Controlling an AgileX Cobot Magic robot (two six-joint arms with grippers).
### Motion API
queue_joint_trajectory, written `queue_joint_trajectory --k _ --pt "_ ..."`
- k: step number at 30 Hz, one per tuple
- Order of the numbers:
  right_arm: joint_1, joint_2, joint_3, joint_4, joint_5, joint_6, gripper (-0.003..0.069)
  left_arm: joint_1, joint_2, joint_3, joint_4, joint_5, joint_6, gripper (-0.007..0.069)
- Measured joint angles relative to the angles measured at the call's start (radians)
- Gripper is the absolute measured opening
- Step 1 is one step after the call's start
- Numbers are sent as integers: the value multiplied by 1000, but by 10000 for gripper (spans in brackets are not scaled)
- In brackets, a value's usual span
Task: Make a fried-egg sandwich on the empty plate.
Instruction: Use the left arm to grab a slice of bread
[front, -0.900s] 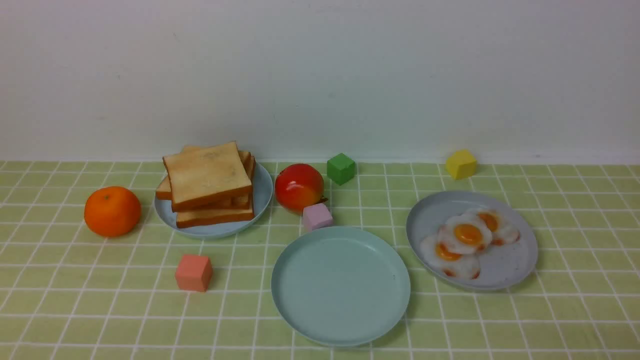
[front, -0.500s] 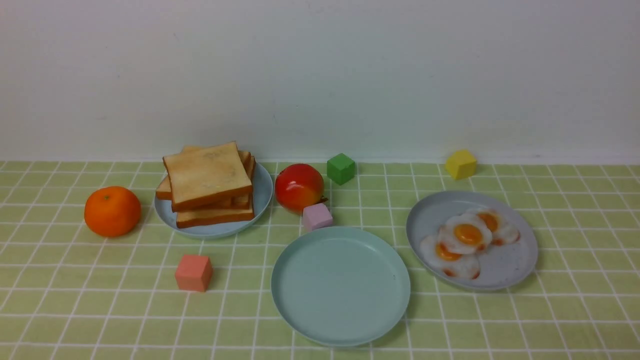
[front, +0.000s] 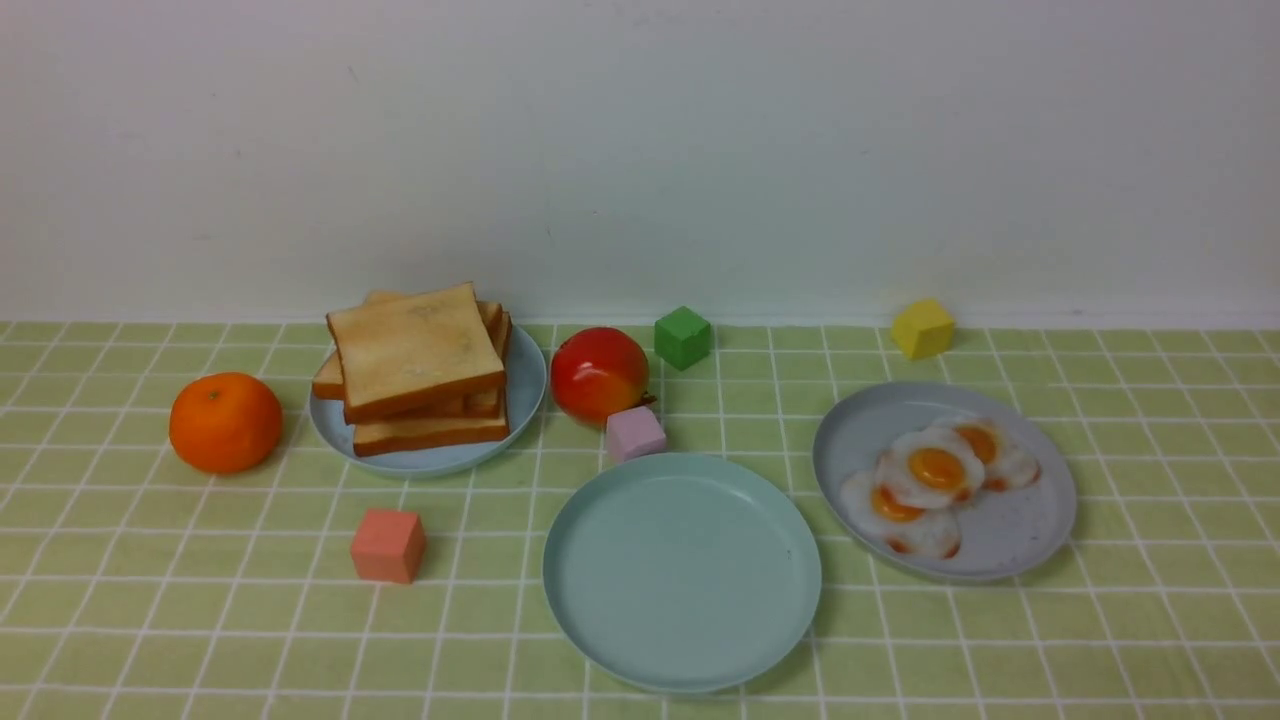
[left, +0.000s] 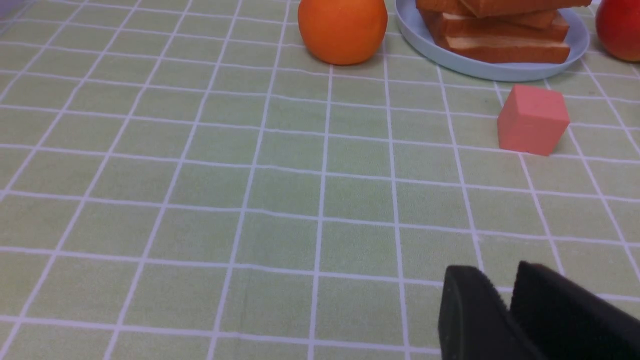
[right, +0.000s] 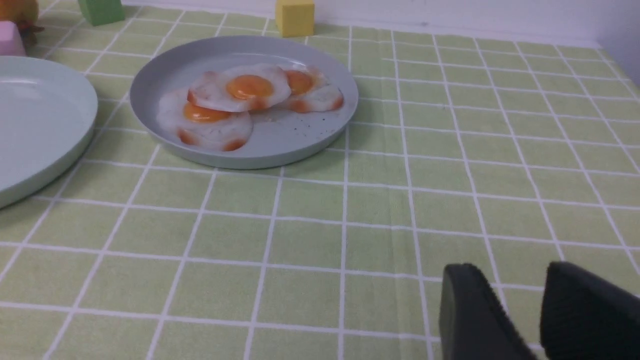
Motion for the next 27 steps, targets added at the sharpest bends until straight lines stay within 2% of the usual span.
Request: queue_joint_trajectory --k 10,16,22,27 --pt "0 0 0 -47 1 -1 242 0 0 0 8 -4 0 146" --pt "0 0 3 -47 -26 -1 242 0 0 1 7 -70 0 154" --pt "0 0 7 -47 -248 -1 242 0 0 1 7 -238 0 160" --pt "0 0 7 -50 -395 -1 242 0 0 1 7 -309 0 165"
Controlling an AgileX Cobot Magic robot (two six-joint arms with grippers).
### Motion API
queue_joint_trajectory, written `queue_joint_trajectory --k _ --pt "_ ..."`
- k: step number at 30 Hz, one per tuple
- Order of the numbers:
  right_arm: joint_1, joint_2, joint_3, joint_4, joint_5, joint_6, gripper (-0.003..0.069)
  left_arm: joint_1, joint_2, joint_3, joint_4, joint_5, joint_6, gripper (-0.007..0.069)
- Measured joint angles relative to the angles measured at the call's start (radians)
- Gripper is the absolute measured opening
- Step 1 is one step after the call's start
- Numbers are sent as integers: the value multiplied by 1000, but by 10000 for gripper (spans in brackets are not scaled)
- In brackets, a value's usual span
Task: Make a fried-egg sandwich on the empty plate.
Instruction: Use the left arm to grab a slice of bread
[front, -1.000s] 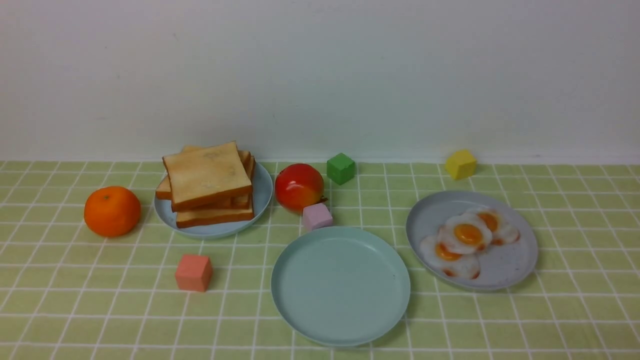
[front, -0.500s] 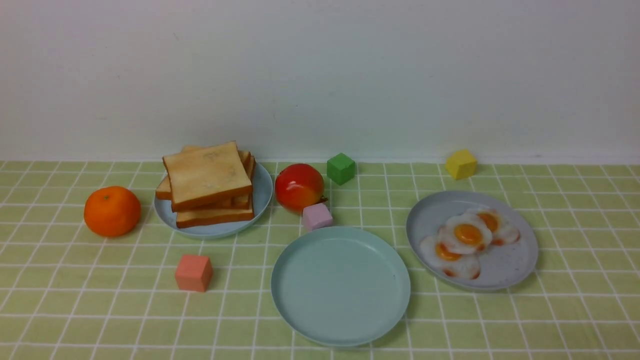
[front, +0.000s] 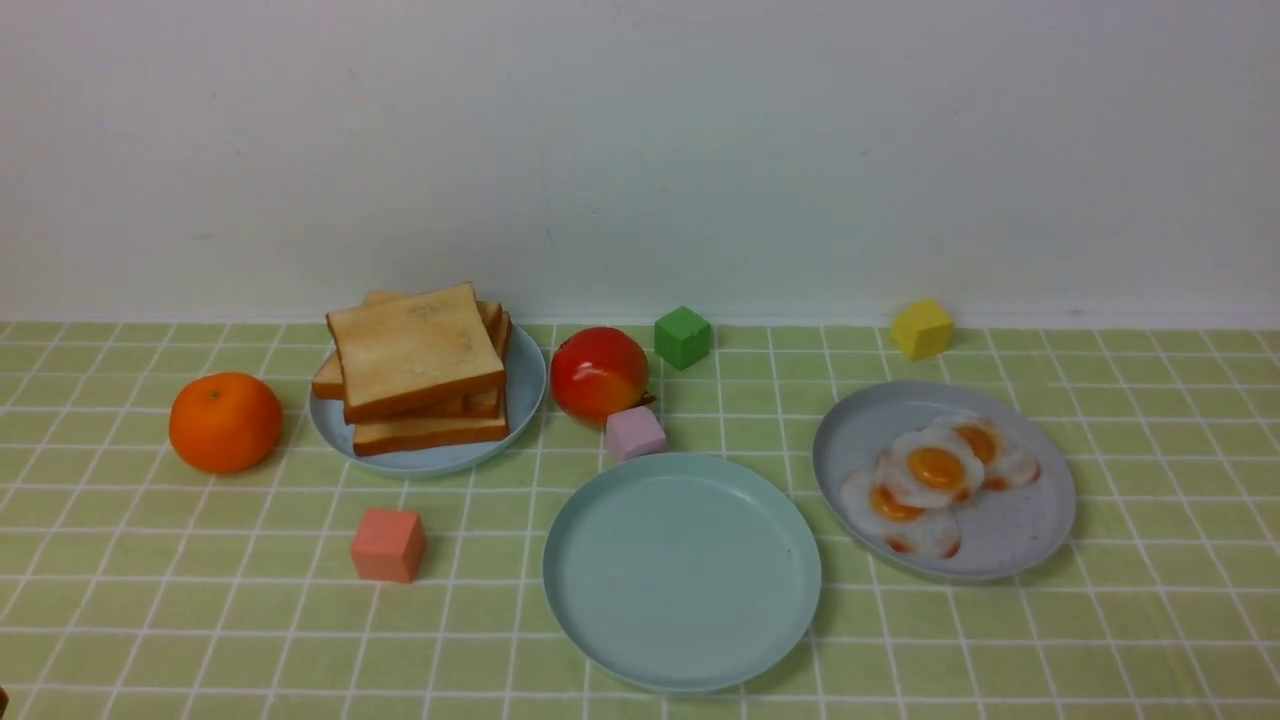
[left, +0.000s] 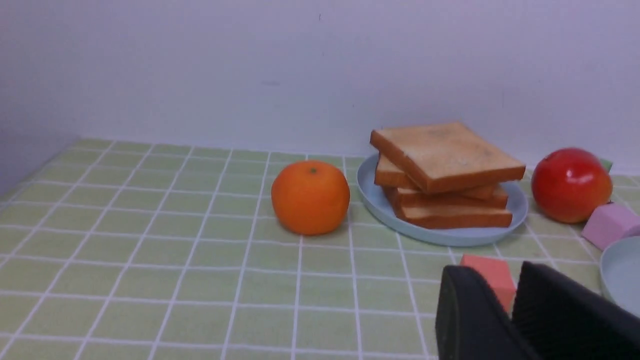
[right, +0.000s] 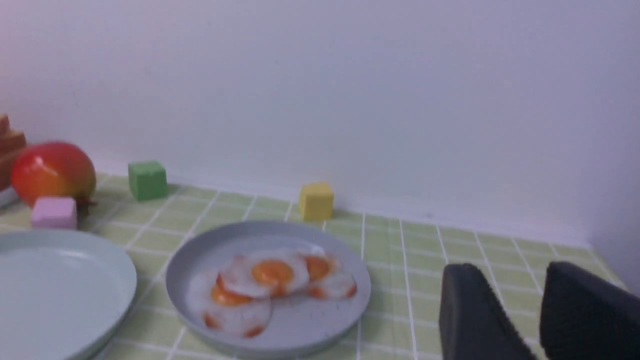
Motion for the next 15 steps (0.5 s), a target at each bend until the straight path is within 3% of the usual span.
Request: queue_joint_trajectory --k 6,12,13,15 --pt "0 0 0 -2 -60 5 242 0 0 1 0 -49 2 167" --pt "0 0 0 40 -312 181 242 0 0 3 -89 -371 -193 173" --pt "0 0 -1 63 -425 236 242 0 0 3 -115 -505 -270 175" --pt "0 1 -31 102 -488 283 242 0 0 -8 -129 -629 -322 176"
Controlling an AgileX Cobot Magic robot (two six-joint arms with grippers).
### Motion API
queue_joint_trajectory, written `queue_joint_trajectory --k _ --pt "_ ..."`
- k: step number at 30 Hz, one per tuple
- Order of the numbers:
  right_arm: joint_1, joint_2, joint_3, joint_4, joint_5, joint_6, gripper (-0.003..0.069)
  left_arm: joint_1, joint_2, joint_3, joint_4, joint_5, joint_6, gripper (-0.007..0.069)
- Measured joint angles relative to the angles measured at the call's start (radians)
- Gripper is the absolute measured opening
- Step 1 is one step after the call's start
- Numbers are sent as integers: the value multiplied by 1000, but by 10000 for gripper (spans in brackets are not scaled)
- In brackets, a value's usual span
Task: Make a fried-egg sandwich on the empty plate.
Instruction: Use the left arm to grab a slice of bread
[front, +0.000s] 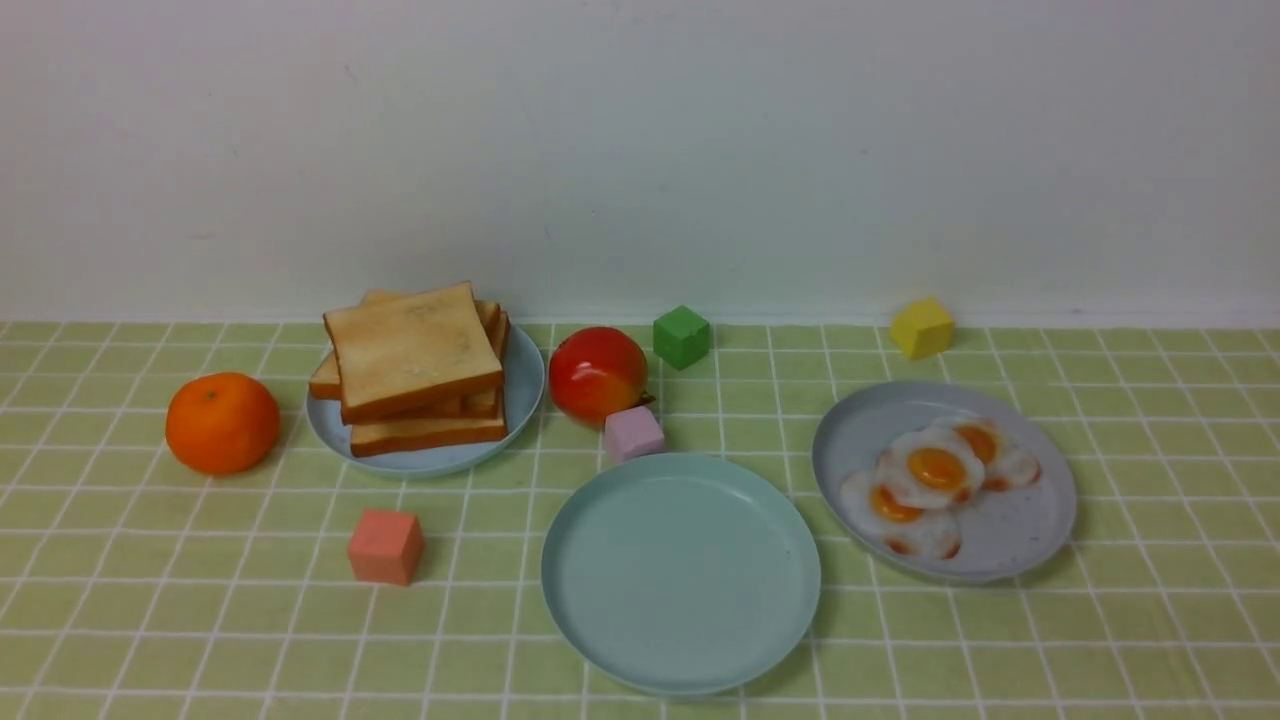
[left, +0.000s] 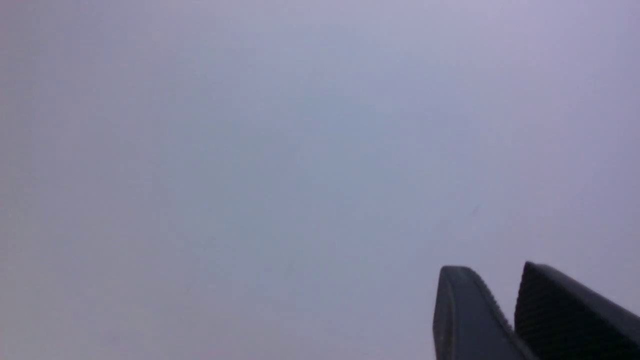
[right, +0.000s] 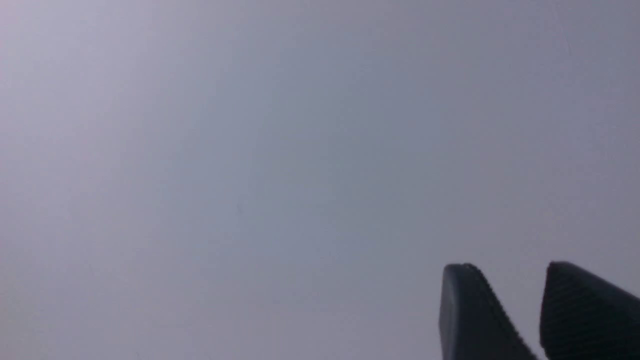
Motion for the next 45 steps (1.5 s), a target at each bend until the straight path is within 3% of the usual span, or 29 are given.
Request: queue_joint_trajectory --k 4,8,14,24,30,34,37,39,41,42,43,45 --pt "0 47 -126 121 -12 21 242 0 49 -115 -1 -27 -28 181" --pt "0 208 -380 263 100 -18 242 0 207 -382 22 121 -55 183" --pt "0 514 -740 289 437 -112 242 0 508 -783 22 624 -216 183" --pt "0 832 -787 219 731 -124 242 0 855 -837 36 948 -232 183" --pt "3 959 -787 304 885 -111 242 0 1075 -839 -61 1021 -221 188" --pt "37 1010 -787 372 954 -123 242 3 1229 -881 -193 1046 -112 195" --pt "85 1032 -787 382 995 -218 242 51 1384 -970 -424 1087 136 197" --pt "99 1034 -787 385 999 -252 242 82 1429 -1000 -516 1110 214 199" --pt "120 1034 -787 391 1008 -307 242 149 1512 -1047 -712 1162 424 211" --pt "123 1034 -787 391 1010 -313 242 154 1519 -1052 -728 1170 440 216" --pt "132 1034 -787 391 1014 -325 242 188 1570 -1067 -851 1192 567 234" --pt "136 1034 -787 391 1014 -335 242 208 1629 -1079 -961 1205 696 269"
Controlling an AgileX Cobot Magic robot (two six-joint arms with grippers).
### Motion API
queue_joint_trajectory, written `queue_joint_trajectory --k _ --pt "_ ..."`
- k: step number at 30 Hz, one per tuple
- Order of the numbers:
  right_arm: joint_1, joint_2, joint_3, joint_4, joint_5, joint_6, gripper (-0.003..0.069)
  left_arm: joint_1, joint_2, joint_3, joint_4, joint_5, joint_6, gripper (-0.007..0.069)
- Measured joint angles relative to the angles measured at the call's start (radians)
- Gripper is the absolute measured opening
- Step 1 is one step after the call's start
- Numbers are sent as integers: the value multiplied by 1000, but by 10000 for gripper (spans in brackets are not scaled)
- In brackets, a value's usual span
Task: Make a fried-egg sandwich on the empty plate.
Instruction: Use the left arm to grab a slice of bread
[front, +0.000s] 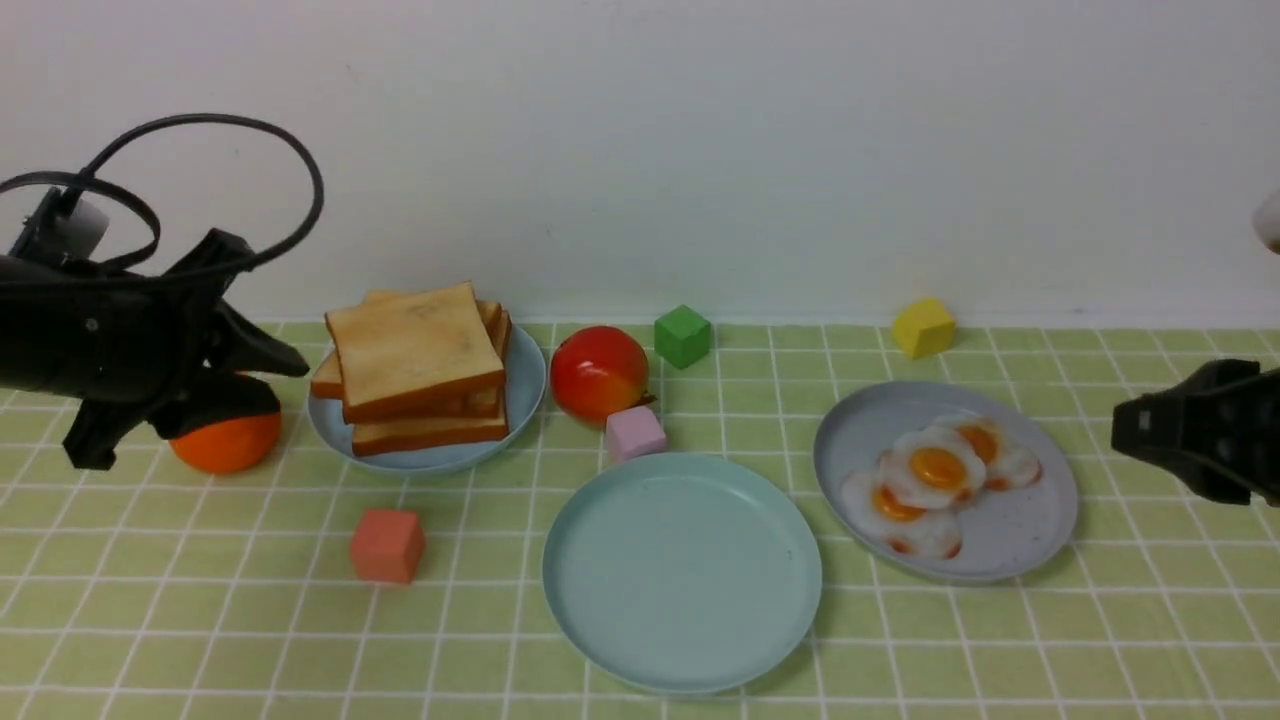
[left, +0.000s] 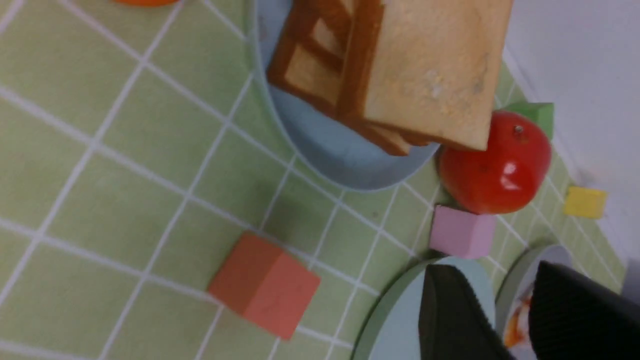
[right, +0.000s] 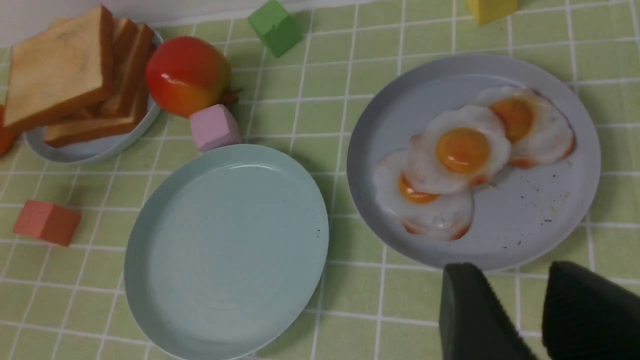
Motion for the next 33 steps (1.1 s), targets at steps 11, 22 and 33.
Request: queue_joint_trajectory --k 11,22,33 --pt "3 0 0 23 0 -1 242 4 203 -15 -256 -12 325 396" --pt "3 0 0 38 -1 -1 242 4 300 -47 -445 -61 465 396" --pt "3 0 0 41 -39 -1 242 4 356 -49 -544 -57 532 373"
